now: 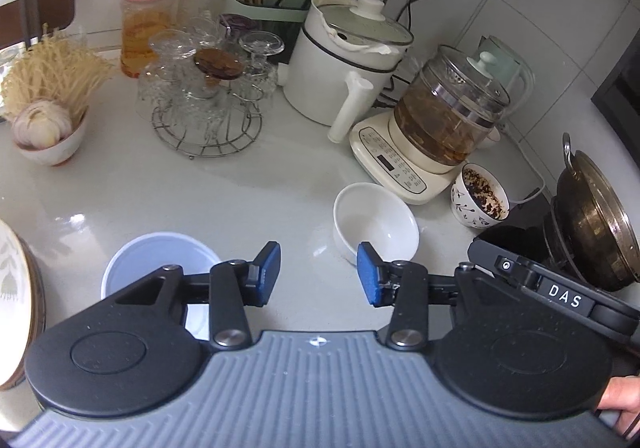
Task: Organize plates and bowls
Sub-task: 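Move both grippers to the rim of the white ceramic bowl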
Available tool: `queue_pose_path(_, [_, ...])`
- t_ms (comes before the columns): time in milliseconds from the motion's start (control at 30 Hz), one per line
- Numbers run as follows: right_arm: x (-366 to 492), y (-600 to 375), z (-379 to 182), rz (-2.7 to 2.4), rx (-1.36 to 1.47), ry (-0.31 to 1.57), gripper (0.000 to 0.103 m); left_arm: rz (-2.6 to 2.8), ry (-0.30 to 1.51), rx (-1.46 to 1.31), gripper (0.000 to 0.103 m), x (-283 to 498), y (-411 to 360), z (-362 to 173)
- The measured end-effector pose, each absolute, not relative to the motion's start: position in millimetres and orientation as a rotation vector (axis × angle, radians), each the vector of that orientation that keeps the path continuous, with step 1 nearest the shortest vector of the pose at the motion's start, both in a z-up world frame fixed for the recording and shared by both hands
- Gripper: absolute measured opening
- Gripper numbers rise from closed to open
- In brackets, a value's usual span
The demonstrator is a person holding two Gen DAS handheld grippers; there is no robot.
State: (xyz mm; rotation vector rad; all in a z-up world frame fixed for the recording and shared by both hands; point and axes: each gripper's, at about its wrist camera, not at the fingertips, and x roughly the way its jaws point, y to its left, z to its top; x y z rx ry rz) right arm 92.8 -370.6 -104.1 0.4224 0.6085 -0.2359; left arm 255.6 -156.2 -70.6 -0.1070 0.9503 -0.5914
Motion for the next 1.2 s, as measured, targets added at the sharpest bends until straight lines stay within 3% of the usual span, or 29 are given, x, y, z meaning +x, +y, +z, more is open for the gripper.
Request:
queue_pose_path(100, [97, -376, -105, -0.239, 0.423, 0.597, 0.051, -0.603, 0.956, -0.104, 0.053, 266, -164, -75])
queue_pose_path(500, [132, -400, -128, -0.309, 0.432, 0.624, 0.051, -0.67, 1.013, -0.071, 0.056, 315, -203, -112])
queue_pose_path(567, [139, -407, -135, -0.321, 0.452, 0.632, 0.061, -0.677, 1.022, -0.06, 0.056, 324, -208, -118])
queue_pose_path(600, [141, -409, -138, -0.331, 0.461, 0.633, 0.075, -0.682, 1.024, -0.053, 0.057, 328, -211, -121])
queue_pose_path(633, [144, -411, -142, -0.337, 0.47, 0.632, 0.083, -0.688, 1.027, -0.047, 0.057, 331, -213, -124])
queue_pose_path(967, [175, -432, -175, -0.31, 0.606, 0.676, 0.079, -0.711, 1.1, -0.053, 0.058, 362, -234, -156])
queue_pose_path(1200, [195, -433, -197, -0.297, 0.65, 0.733, 0.067, -0.712, 1.128, -0.068, 0.057, 372, -240, -171])
